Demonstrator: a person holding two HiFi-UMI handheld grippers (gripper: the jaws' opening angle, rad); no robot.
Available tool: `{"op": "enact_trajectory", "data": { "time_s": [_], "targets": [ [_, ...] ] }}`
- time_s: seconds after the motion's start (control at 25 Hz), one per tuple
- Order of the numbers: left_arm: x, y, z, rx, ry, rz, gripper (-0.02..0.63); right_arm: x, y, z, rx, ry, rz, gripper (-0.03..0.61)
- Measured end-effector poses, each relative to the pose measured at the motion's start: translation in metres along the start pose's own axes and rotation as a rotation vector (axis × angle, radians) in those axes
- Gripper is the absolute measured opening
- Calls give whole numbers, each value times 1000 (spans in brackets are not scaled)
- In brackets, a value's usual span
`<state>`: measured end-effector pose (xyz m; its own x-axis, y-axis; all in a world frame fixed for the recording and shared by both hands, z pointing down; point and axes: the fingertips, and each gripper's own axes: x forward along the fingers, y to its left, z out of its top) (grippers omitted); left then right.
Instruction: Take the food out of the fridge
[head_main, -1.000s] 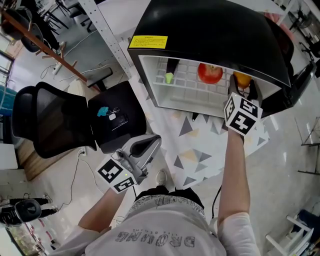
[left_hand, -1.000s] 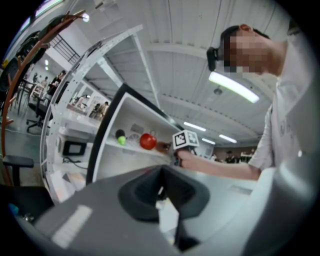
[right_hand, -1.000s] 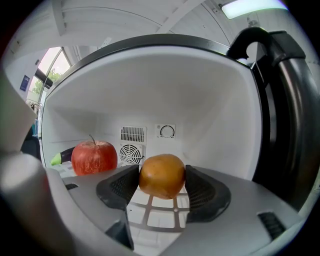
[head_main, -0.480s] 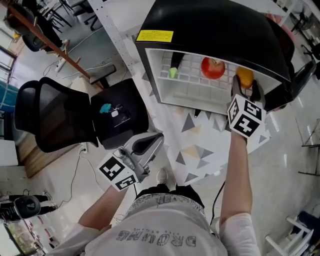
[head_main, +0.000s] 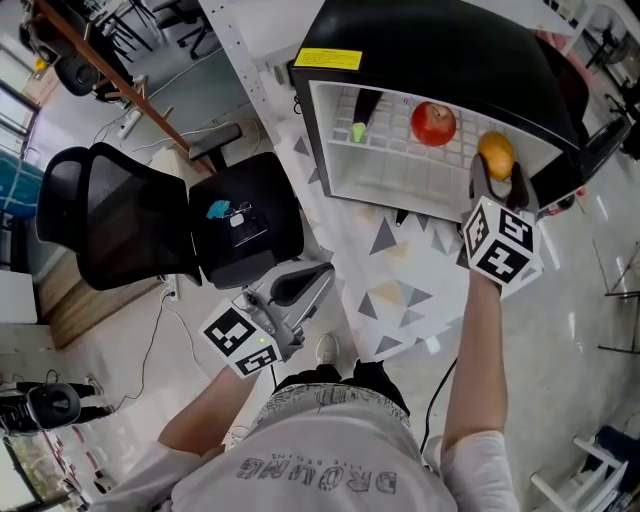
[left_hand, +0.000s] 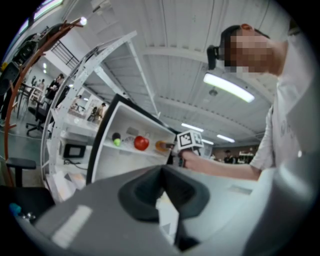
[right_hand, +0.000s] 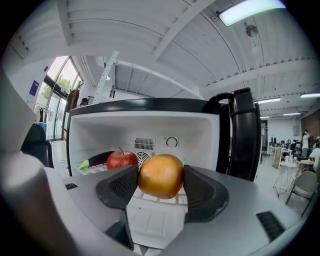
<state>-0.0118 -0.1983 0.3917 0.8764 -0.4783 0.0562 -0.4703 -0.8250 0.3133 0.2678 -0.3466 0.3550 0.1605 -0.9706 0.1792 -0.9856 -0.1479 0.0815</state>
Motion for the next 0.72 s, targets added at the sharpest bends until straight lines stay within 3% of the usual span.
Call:
{"op": "enact_trajectory", "data": {
  "time_s": [0.72],
  "targets": [
    [-17, -22, 4, 16, -26, -19, 6, -78, 37, 4, -15, -57, 163, 273]
  ]
}}
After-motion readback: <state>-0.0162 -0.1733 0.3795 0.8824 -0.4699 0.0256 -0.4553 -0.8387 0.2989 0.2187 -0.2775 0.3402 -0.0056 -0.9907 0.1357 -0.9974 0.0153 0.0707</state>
